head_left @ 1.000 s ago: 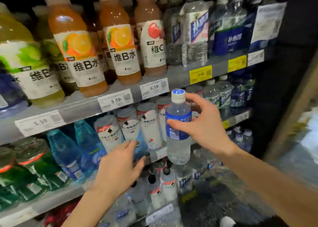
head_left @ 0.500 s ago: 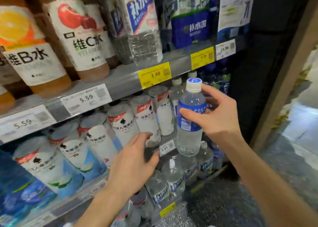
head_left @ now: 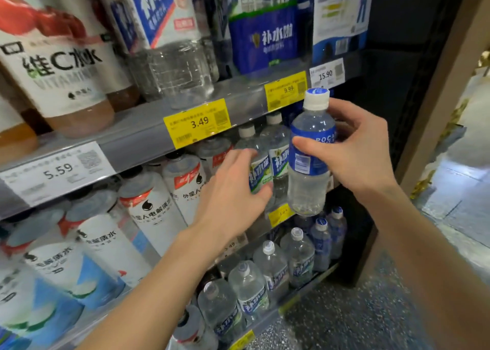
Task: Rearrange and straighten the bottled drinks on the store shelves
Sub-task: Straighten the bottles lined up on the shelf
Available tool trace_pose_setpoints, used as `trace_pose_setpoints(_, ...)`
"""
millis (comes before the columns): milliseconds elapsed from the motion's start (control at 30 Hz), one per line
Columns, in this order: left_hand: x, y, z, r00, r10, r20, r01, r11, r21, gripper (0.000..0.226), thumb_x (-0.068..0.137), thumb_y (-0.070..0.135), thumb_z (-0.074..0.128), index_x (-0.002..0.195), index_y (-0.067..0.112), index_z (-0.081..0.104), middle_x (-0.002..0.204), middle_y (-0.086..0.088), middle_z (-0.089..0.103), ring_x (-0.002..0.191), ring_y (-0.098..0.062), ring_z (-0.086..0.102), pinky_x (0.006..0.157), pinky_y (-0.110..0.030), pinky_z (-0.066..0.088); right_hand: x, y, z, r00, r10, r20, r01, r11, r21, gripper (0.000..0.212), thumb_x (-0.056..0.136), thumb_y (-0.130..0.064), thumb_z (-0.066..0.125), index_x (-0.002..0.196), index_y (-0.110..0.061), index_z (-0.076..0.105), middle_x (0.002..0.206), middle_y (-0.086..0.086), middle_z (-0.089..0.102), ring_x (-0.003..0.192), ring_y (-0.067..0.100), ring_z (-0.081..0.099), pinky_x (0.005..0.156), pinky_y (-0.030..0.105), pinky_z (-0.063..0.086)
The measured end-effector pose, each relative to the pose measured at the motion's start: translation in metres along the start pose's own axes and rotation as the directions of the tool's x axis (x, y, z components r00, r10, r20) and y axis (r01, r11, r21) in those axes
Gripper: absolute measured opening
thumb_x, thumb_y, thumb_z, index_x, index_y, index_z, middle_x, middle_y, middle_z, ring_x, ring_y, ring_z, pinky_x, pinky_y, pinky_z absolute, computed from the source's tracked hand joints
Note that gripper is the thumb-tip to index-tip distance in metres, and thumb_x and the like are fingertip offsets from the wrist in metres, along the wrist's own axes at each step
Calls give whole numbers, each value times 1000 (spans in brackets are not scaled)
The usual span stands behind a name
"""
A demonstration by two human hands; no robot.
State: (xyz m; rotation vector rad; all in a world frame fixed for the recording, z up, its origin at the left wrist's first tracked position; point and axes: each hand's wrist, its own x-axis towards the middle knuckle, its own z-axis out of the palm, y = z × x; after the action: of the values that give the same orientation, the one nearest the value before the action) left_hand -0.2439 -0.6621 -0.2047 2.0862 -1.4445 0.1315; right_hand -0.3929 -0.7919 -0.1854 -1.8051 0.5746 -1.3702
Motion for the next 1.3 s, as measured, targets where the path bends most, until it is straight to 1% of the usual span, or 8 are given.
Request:
trace_pose_setpoints(233, 29, 26, 23, 999, 34, 26, -33, 999, -37, 57, 90, 42, 62, 140, 30, 39, 140, 16, 40, 108, -15, 59, 87, -43, 52, 15, 37, -34, 998, -22, 51, 29, 990, -136, 60, 64, -16, 92, 118, -29, 68, 99, -20, 71, 86, -5, 69, 77, 13, 54)
trace_pose_setpoints(567, 99, 57, 62, 1000, -3, -6, 2, 995, -99, 75, 82, 34, 70, 147, 25, 33, 132, -6, 55, 110, -29, 61, 93, -41, 51, 37, 72, -67, 994, -83, -64, 71, 983, -169, 55, 67, -19, 90, 116, -29, 68, 99, -22, 69, 83, -9, 66, 76, 10, 51)
trace_pose_setpoints(733, 130, 76, 66, 994, -73, 87, 92, 968, -235, 30, 87, 19, 66, 99, 35, 45, 103, 0, 64, 68, -25, 73, 58, -42, 61, 42, 80, -78, 987, -106, -118, 85, 982, -169, 55, 68, -21, 89, 119, -21, 69, 101, -12, 72, 89, -2, 68, 79, 16, 52)
trace_pose_setpoints(867, 148, 80, 69, 957, -154, 245, 217, 943, -254, 19, 96, 31, 62, 106, 25, 47, 82, -5, 71, 60, -25, 73, 66, -38, 62, 43, 82, -79, 984, -96, -147, 76, 988, -134, 55, 68, -22, 88, 120, -19, 69, 101, -13, 72, 90, -2, 69, 78, 15, 51)
trace_pose_setpoints(1000, 143, 76, 76, 983, -154, 98, 170, 969, -179, 33, 88, 43, 68, 107, 20, 57, 72, 2, 70, 51, -19, 70, 64, -36, 61, 42, 82, -77, 980, -96, -176, 74, 989, -126, 56, 69, -21, 89, 120, -18, 67, 100, -20, 68, 90, -8, 66, 77, 8, 48)
trace_pose_setpoints(1133, 120, 79, 75, 988, -102, -116, 83, 984, -156, 57, 63, 57, 83, 106, 27, 62, 103, 9, 70, 94, -20, 65, 79, -38, 54, 44, 82, -75, 972, -91, -218, 66, 991, -119, 55, 69, -22, 90, 118, -21, 66, 99, -23, 66, 90, -6, 66, 77, 12, 51)
trace_pose_setpoints(1233, 95, 84, 81, 980, -4, -198, -34, 982, -187, 54, 60, 47, 89, 103, 27, 63, 100, 9, 64, 93, -16, 58, 76, -34, 47, 44, 82, -77, 960, -102, -260, 75, 991, -109, 55, 68, -22, 90, 117, -18, 64, 101, -20, 66, 93, -1, 67, 81, 17, 53)
trace_pose_setpoints(1300, 80, 83, 86, 971, 62, -229, -128, 950, -285, 51, 61, 35, 91, 103, 22, 65, 99, 8, 61, 89, -8, 55, 78, -20, 43, 43, 82, -78, 955, -112, -274, 85, 991, -107, 56, 69, -23, 90, 117, -17, 63, 104, -16, 66, 96, 1, 67, 82, 19, 54)
